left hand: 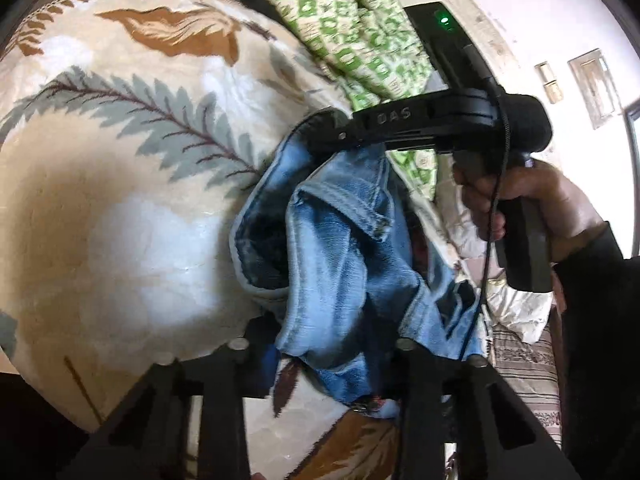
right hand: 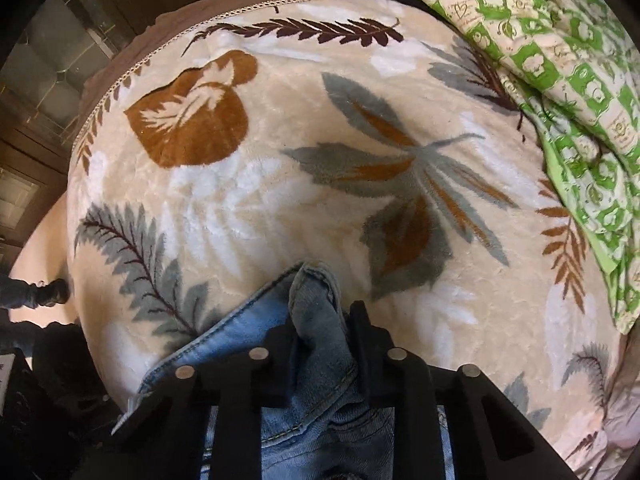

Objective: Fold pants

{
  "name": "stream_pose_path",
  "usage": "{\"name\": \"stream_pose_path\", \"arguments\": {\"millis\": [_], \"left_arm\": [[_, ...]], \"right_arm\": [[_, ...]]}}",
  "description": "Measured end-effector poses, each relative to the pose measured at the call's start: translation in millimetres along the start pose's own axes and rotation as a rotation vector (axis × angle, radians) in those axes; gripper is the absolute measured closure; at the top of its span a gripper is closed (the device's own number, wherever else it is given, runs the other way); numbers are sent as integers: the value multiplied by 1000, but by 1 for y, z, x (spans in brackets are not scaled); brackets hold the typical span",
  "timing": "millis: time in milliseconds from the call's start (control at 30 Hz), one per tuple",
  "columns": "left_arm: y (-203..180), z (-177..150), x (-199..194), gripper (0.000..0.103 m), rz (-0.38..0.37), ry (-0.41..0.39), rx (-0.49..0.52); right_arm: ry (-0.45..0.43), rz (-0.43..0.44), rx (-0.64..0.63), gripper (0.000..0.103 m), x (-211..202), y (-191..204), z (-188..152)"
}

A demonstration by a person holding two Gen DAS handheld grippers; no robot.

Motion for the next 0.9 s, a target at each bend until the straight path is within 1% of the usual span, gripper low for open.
{"name": "stream_pose_path", "arguments": {"millis": [167,267,333,433,567,700,767,833,900], "left_arm": [[-11,-2,-18,72,-11,-43,75],[-22,-7,-25,72,1,-68,134],[-32,-10,-32,73,15,-89,197],[-60,-16,-43,73,42,-117,312],[-108,-31,-53,73,81,-149,505],[-159,-59,-55,74,114,-160,722],[-184,-72,-50,74,117,-154,808],[-207,-93,-44,74,106,-137,907],[-223,-109,-31,74,88,-106,968]], "right_arm": [[-44,-7,-6,82,-24,2,-6],[-93,0,3,82,-46,0,-14],[-135,2,13,83,-63,-1,-23],[-210,11,43,83,-90,-1,-41],[-343,43,125,83,-136,-19,-84],[-453,55,207,83,-173,-44,-136],[-500,66,270,83,-186,-60,-170],[-546,78,327,83,-195,-75,-205],[-582,98,407,83,-195,-93,-244]]}}
Point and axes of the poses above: each gripper's, at about its wrist camera, not at the fingertips, and x roughly the way its jaws point, y to its left, z to its top, the point moved 7 cm from there along x, roughly the way its jaws point, and after that the axes turned 5 degrees about y, right-handed, at the moved point
